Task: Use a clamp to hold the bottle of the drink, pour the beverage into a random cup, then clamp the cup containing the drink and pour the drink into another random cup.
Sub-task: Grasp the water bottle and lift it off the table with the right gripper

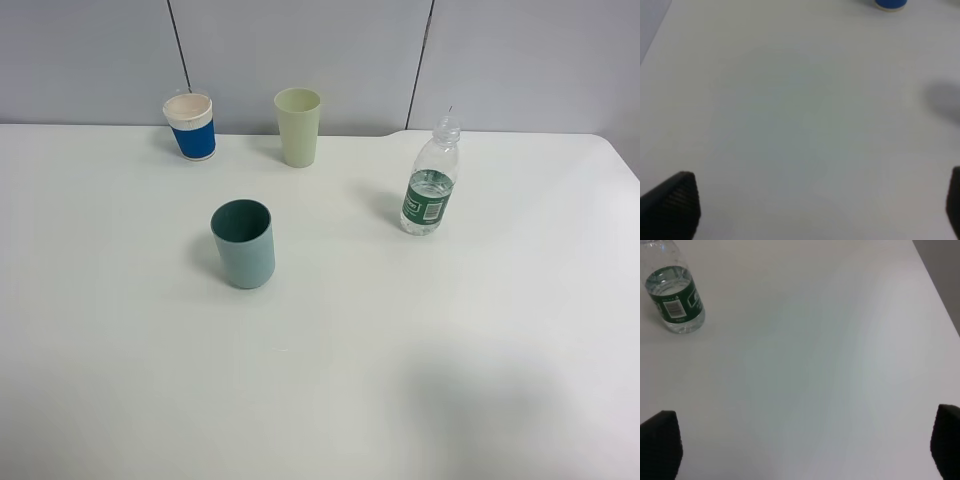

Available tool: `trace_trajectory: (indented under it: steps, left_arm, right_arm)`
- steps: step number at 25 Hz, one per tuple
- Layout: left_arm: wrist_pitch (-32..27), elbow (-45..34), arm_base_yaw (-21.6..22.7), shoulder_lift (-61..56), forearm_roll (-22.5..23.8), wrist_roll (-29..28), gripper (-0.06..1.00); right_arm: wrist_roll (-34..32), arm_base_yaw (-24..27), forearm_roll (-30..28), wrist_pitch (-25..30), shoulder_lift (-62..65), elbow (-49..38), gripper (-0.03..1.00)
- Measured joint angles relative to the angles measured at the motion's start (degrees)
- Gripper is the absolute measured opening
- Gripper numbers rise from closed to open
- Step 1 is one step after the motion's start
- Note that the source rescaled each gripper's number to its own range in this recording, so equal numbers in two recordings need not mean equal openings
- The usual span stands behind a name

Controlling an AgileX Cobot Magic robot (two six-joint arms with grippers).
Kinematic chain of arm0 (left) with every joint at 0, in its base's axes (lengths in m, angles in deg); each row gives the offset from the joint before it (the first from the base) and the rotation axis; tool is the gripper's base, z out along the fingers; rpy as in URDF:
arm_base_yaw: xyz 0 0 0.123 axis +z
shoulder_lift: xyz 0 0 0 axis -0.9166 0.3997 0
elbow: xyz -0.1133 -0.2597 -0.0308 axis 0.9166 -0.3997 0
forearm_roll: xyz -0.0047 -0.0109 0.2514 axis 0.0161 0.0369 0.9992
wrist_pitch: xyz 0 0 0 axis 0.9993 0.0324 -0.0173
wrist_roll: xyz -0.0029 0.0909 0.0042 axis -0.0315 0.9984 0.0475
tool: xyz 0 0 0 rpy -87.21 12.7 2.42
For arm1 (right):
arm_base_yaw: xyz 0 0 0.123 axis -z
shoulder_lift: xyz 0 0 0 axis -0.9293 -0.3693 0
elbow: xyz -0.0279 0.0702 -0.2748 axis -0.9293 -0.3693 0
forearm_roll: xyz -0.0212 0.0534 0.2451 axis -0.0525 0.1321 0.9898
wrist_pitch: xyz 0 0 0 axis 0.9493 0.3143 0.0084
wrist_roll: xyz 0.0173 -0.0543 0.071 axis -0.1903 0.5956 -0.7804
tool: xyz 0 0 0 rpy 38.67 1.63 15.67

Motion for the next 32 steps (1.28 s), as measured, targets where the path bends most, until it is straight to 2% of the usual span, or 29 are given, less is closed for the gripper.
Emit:
trace_trajectory:
  steps: [32]
  left_arm:
    - [0.0, 0.0, 0.0, 0.0, 0.0, 0.0, 1.0]
  right_arm:
    - [0.0, 0.0, 0.0, 0.0, 0.0, 0.0, 1.0]
